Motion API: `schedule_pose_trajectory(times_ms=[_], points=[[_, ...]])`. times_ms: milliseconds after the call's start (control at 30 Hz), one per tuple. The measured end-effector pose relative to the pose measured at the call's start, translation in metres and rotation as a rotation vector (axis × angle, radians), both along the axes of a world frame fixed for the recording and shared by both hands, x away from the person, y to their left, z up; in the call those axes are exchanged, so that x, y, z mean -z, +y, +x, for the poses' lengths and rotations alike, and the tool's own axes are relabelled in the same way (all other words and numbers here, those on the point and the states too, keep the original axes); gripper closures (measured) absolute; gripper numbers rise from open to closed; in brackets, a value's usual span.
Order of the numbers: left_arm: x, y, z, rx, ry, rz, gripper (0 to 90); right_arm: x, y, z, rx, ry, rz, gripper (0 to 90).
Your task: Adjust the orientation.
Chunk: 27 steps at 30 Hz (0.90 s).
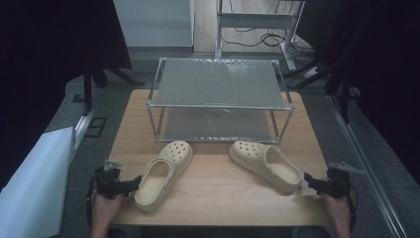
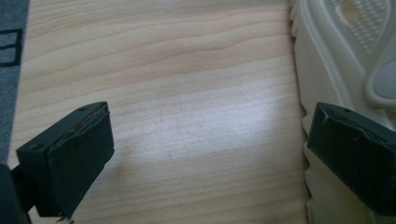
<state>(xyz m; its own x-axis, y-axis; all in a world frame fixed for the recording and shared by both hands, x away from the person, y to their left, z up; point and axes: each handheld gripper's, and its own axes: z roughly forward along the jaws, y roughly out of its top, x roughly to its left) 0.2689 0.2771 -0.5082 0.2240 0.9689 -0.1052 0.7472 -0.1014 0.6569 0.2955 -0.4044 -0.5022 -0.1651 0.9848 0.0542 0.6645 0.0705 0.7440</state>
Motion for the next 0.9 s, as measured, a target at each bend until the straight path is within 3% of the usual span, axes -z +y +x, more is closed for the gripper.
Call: schedule_pose_trajectory(times_ms=[333, 567, 733, 900], points=[[-0.003, -0.021, -0.005, 0.068, 0.016, 0.019, 0.4, 0.0, -0.001, 0.0, 0.006, -0.001, 0.001, 6.0], [-0.003, -0.036, -0.008, 0.11, 0.025, 0.009, 0.0, 0.0, 0.0, 0.001, 0.001, 0.002, 0.001, 6.2], [-0.003, -0.053, -0.009, 0.155, 0.028, 0.026, 0.0, 0.001, -0.001, 0.002, 0.003, 0.002, 0.007, 6.5], [-0.006, -0.053, -0.009, 0.143, 0.022, 0.037, 0.0, 0.001, -0.001, 0.002, 0.002, 0.005, 0.012, 6.6]])
